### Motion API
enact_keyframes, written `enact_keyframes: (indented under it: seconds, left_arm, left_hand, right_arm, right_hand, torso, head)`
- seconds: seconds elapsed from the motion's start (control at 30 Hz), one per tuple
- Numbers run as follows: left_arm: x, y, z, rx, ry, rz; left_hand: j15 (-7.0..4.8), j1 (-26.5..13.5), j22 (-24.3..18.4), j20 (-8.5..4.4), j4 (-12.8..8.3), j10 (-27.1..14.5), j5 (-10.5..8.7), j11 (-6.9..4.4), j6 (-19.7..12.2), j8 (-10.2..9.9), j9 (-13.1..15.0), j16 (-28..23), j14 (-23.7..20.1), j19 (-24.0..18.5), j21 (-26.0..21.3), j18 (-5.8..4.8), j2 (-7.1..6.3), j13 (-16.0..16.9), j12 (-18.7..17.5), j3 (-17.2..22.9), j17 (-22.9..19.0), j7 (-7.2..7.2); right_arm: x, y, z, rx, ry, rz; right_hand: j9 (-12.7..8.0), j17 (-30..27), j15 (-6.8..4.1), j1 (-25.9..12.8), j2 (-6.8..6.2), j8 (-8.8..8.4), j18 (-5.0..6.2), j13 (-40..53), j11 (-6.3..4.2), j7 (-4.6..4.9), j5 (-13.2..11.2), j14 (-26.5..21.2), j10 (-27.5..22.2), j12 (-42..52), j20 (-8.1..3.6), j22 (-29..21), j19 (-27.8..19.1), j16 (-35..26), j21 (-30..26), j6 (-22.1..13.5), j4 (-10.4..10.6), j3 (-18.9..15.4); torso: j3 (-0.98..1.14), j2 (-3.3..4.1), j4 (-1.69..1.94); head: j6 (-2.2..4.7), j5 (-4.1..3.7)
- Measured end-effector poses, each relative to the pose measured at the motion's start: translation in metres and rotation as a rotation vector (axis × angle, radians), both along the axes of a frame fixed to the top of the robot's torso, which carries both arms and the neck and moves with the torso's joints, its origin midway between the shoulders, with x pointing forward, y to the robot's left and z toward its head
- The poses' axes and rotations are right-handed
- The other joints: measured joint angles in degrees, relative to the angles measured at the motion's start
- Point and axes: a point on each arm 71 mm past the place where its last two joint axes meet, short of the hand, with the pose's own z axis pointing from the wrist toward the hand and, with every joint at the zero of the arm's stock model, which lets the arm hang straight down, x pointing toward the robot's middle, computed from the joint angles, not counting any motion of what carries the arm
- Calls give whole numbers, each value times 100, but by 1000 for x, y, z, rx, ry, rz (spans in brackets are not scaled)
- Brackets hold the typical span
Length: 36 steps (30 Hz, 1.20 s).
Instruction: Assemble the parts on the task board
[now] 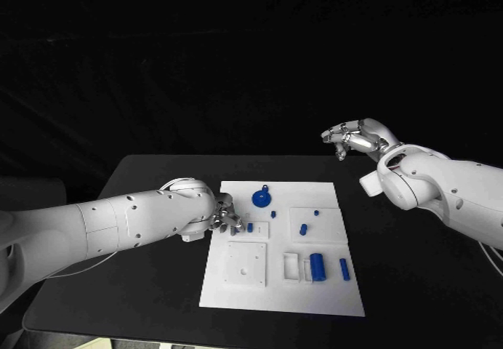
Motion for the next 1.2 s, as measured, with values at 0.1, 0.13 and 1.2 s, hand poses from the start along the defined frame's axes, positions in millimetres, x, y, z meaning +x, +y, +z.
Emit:
enact_keyframes:
  seconds: [0.1, 0.13, 1.2]
  left_arm:
    - [0, 1, 0, -1, -1, 2]
    - [0, 1, 0, -1, -2, 3]
    - [9, 18, 13, -70, -31, 82]
  left_hand:
    - [-10, 0, 0, 0, 30, -1, 0, -1, 0, 0, 5, 0, 10, 0, 0, 0, 0, 0, 0, 2, 0, 0]
    - [-10, 0, 0, 0, 38, -1, 0, -1, 0, 0, 5, 0, 10, 0, 0, 0, 0, 0, 0, -6, 0, 0]
    - [4, -352, -2, 34, 496, -20, -34, 17, -89, 30, 114, 23, -28, -115, -24, -1, -341, -13, -2, -970, -24, 21]
  right_arm:
    - [0, 0, 0, 0, 0, 0]
    - [0, 0, 0, 0, 0, 0]
    - [0, -2, 0, -2, 0, -4]
  right_hand:
    - [0, 0, 0, 0, 0, 0, 0, 0, 0, 0, 0, 0, 0, 0, 0, 0, 0, 0, -21, 0, 0, 0]
    - [0, 0, 0, 0, 0, 0, 0, 0, 0, 0, 0, 0, 0, 0, 0, -1, 0, 0, -23, 0, 0, 0]
    - [0, -13, 1, 22, -22, 0, 0, -4, 9, -17, 0, 1, 9, 0, 0, 9, 0, 26, -23, -5, 16, 16]
  torso:
    - [0, 0, -1]
    - [0, 0, -1]
    - [-1, -1, -2]
  head:
    - [1, 1]
    - [1, 1]
    - [9, -2]
